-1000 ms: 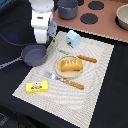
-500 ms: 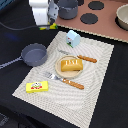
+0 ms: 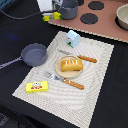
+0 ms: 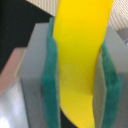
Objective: Interact with the objects in diverse but meaningful ways.
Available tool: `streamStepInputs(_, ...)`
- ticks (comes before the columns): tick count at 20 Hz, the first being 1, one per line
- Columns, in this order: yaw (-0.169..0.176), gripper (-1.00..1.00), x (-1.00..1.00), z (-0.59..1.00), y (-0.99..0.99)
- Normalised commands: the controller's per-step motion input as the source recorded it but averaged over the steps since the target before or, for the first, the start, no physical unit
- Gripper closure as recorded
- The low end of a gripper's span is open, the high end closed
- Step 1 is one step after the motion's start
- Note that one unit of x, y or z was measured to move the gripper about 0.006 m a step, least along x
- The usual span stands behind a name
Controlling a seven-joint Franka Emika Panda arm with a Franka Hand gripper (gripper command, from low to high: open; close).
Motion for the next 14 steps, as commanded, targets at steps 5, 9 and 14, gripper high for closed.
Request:
streamStepInputs(5, -0.058, 1.0, 0.96, 0.43, -0.12)
streamStepInputs(9, -0.063, 1.0, 0.94, 0.36, -0.16)
streamStepInputs(14, -0.06, 1.0, 0.93, 0.27, -0.15)
